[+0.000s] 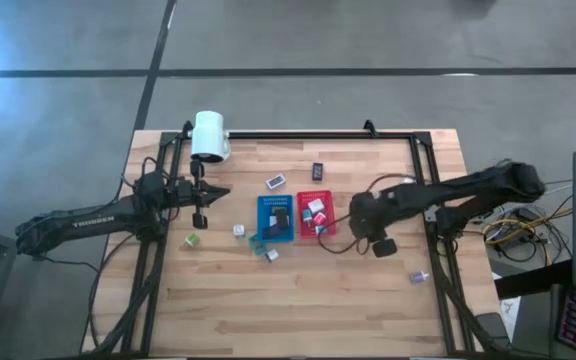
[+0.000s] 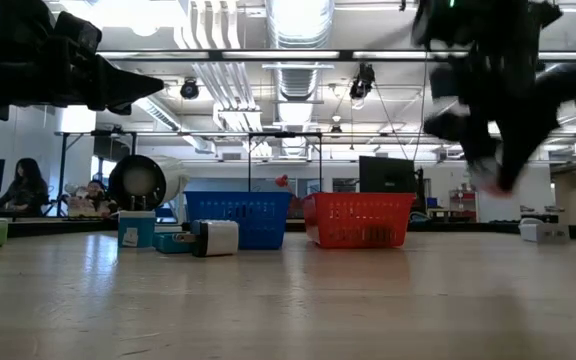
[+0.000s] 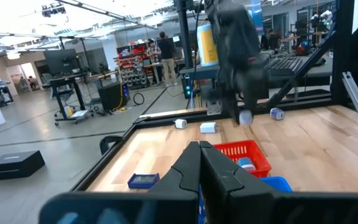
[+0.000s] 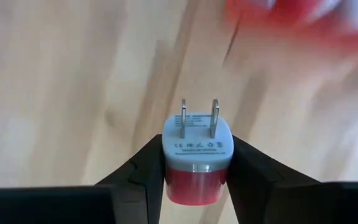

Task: Pick & Place Office items
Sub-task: Put the pink adaptor into the red bin, then put the white digital clock into the blue bin

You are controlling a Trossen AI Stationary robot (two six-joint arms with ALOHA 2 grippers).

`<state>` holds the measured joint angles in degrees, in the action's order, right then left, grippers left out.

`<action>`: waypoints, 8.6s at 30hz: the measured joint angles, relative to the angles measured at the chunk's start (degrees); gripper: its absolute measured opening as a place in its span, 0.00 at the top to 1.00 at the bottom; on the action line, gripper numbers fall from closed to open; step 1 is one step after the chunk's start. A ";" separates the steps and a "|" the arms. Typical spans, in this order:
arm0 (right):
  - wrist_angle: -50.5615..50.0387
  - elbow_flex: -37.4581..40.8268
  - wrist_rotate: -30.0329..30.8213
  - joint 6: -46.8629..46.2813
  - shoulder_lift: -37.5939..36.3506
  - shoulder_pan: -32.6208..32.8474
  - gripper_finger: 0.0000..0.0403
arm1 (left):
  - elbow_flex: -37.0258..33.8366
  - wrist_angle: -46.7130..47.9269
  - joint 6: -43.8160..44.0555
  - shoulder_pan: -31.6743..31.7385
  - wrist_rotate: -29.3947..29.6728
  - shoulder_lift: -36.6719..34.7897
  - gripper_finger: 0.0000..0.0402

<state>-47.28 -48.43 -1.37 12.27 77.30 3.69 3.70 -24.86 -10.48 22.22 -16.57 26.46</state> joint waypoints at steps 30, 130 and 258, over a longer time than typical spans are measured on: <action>81.52 42.23 -4.69 1.46 -46.93 -11.43 0.69 | 0.02 -0.44 0.00 0.00 -0.01 0.04 0.99; 64.08 12.25 2.48 -9.79 9.78 -13.18 0.68 | 0.78 -3.85 -0.69 0.00 0.14 0.04 0.99; 85.18 47.91 -12.58 -11.65 -41.07 -24.90 0.98 | 11.91 12.89 -2.22 0.15 6.70 1.66 0.99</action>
<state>37.90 -0.51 -13.96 0.62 36.23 -21.21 15.62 -11.97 -12.70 22.37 -9.87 28.12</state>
